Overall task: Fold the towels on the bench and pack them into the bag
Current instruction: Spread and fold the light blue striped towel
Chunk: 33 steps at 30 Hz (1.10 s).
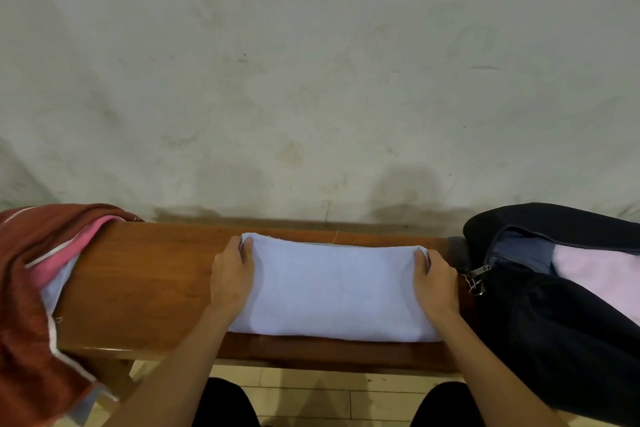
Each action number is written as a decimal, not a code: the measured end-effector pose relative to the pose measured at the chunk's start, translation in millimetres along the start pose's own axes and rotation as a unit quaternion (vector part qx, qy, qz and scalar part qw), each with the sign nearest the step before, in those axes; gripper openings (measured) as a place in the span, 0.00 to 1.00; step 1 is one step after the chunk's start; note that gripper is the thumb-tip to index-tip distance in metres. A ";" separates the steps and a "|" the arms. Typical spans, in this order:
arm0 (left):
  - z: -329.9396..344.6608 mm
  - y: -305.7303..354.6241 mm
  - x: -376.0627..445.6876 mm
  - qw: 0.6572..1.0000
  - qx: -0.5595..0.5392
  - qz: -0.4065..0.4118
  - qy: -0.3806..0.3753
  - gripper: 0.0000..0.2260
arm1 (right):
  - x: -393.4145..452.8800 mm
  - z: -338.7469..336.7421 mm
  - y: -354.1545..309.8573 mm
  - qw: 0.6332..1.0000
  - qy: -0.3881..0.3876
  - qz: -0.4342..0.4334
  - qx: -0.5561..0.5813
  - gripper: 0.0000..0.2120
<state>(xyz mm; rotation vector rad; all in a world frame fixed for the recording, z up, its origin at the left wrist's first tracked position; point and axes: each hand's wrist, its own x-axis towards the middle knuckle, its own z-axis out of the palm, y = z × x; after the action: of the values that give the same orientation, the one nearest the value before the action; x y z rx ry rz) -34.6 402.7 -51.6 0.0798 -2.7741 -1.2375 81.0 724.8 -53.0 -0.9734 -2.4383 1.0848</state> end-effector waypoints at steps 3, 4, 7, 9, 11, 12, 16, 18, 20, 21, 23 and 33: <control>4.9 0.7 6.0 0.997 0.071 -0.001 0.004 0.13 | 0.7 4.9 1.7 0.998 0.013 0.012 -0.063 0.16; 6.2 0.9 7.7 0.995 0.097 -0.002 0.004 0.13 | 1.8 5.7 1.6 0.996 0.011 0.004 -0.083 0.16; 7.4 2.4 12.3 0.990 0.144 -0.008 0.003 0.14 | 6.3 4.2 -3.8 0.990 -0.005 -0.014 -0.143 0.16; 7.3 3.4 14.6 0.989 0.150 -0.014 -0.002 0.14 | 7.2 3.1 -8.3 0.983 -0.007 -0.021 -0.180 0.15; 7.1 3.7 15.5 0.987 0.157 -0.012 -0.013 0.13 | 5.9 3.8 -11.0 0.975 0.000 -0.028 -0.220 0.14; 6.8 3.4 15.5 0.987 0.157 -0.010 -0.017 0.13 | 4.9 4.4 -11.7 0.971 0.003 -0.034 -0.236 0.12; 3.5 4.2 16.0 0.991 0.127 -0.026 -0.042 0.18 | 4.8 8.0 -12.9 0.971 0.005 -0.050 -0.235 0.07; 2.4 7.9 18.4 0.988 0.140 -0.026 -0.054 0.18 | 6.7 8.9 -14.5 0.976 -0.002 -0.048 -0.212 0.12; 2.3 10.9 19.8 0.984 0.167 -0.024 -0.054 0.16 | 6.4 9.7 -15.7 0.977 -0.008 -0.047 -0.210 0.16; 2.4 11.7 19.8 0.983 0.175 -0.023 -0.051 0.14 | 5.0 10.5 -15.6 0.974 -0.011 -0.053 -0.218 0.17; 3.5 9.7 18.9 0.983 0.178 -0.021 -0.040 0.12 | 1.3 11.4 -13.6 0.970 -0.012 -0.070 -0.233 0.15; 39.5 50.4 -26.1 0.934 0.240 0.266 0.003 0.20 | -39.5 48.8 -54.7 0.910 -0.166 -0.261 -0.276 0.37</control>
<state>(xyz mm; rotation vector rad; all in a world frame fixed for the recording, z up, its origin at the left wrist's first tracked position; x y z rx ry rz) -13.4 467.9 -42.2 -0.5879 -2.7417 -0.4232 59.5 644.8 -45.0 -0.2040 -3.1092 0.3966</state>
